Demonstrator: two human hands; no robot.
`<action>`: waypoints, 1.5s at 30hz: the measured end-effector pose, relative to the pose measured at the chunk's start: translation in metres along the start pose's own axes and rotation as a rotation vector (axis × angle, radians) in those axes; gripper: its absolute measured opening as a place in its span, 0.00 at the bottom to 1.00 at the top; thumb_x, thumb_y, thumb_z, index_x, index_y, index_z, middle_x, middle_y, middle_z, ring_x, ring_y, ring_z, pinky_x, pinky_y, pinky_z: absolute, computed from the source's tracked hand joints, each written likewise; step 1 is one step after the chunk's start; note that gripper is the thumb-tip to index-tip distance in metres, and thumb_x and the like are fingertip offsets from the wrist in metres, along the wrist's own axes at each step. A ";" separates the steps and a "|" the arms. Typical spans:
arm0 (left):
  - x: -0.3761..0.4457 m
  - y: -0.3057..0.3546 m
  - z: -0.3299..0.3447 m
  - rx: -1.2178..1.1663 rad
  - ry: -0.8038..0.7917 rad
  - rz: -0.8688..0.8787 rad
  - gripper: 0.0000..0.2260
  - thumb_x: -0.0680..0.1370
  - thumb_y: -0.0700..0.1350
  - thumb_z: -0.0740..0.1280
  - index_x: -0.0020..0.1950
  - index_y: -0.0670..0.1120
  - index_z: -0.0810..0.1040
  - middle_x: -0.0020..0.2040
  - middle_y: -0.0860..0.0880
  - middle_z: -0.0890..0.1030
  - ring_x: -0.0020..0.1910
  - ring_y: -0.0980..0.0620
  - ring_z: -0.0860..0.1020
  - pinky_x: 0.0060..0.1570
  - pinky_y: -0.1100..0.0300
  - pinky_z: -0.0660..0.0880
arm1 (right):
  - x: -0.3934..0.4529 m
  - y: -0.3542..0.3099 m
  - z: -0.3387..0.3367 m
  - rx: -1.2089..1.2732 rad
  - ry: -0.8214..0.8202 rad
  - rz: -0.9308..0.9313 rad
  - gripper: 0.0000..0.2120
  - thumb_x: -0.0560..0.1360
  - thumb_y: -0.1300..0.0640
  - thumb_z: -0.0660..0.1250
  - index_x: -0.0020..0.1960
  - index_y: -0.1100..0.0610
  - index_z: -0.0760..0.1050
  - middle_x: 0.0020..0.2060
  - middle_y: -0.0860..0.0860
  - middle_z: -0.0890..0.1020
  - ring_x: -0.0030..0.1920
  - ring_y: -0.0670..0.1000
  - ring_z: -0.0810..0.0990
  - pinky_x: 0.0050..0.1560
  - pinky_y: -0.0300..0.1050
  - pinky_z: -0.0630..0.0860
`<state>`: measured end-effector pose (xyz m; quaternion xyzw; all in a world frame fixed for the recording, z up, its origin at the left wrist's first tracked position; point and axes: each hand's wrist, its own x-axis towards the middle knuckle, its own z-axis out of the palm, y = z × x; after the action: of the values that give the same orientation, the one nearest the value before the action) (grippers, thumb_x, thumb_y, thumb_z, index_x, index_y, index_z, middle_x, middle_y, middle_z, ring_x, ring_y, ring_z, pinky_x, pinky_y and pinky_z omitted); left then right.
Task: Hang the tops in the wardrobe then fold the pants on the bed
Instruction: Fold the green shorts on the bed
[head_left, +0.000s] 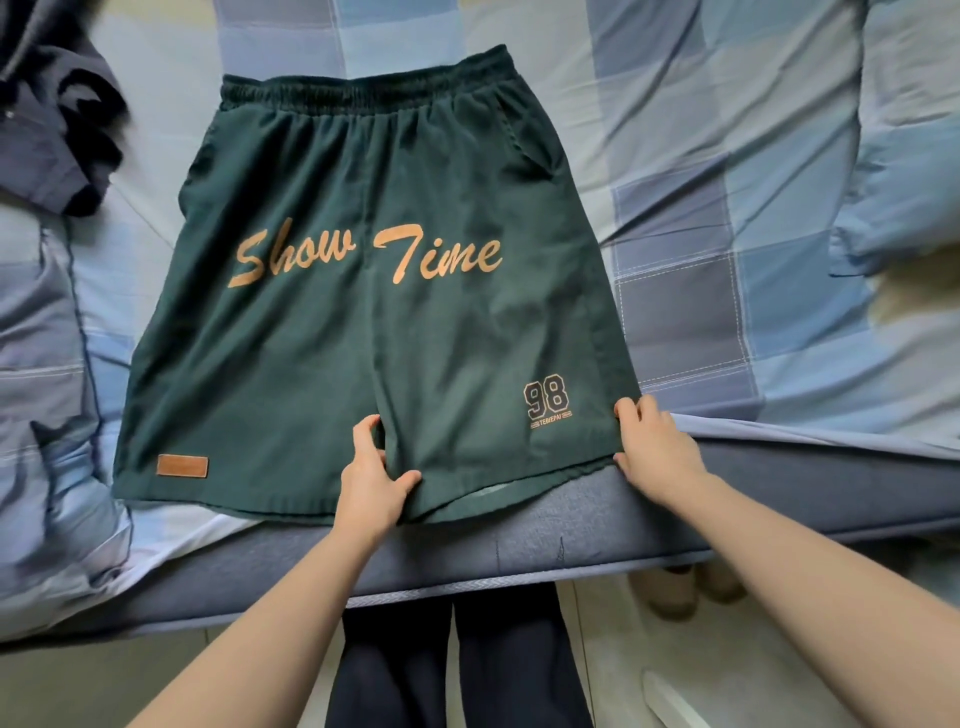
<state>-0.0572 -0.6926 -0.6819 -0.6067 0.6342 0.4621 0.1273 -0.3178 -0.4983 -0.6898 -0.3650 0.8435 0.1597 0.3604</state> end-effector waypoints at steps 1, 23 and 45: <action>-0.001 0.002 -0.001 0.000 -0.029 0.011 0.39 0.71 0.39 0.75 0.74 0.56 0.56 0.51 0.51 0.75 0.50 0.47 0.74 0.49 0.57 0.68 | 0.001 0.002 -0.001 -0.071 0.033 -0.037 0.18 0.76 0.56 0.65 0.62 0.56 0.61 0.56 0.54 0.70 0.54 0.57 0.75 0.41 0.50 0.73; -0.016 0.045 0.040 0.742 0.152 0.264 0.37 0.70 0.39 0.68 0.77 0.49 0.58 0.58 0.45 0.68 0.54 0.42 0.71 0.47 0.49 0.70 | 0.010 0.029 -0.003 0.797 0.240 0.339 0.18 0.77 0.57 0.64 0.63 0.64 0.69 0.56 0.60 0.76 0.57 0.61 0.76 0.60 0.52 0.70; 0.034 0.077 0.004 -0.245 -0.263 0.061 0.10 0.76 0.41 0.68 0.37 0.40 0.70 0.31 0.45 0.64 0.34 0.49 0.60 0.36 0.57 0.59 | 0.093 -0.128 -0.149 0.787 0.141 0.054 0.14 0.79 0.55 0.58 0.50 0.64 0.77 0.43 0.57 0.78 0.51 0.62 0.79 0.56 0.56 0.76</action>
<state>-0.1350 -0.7244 -0.6751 -0.5325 0.5693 0.6148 0.1200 -0.3417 -0.7114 -0.6553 -0.1868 0.8723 -0.1916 0.4094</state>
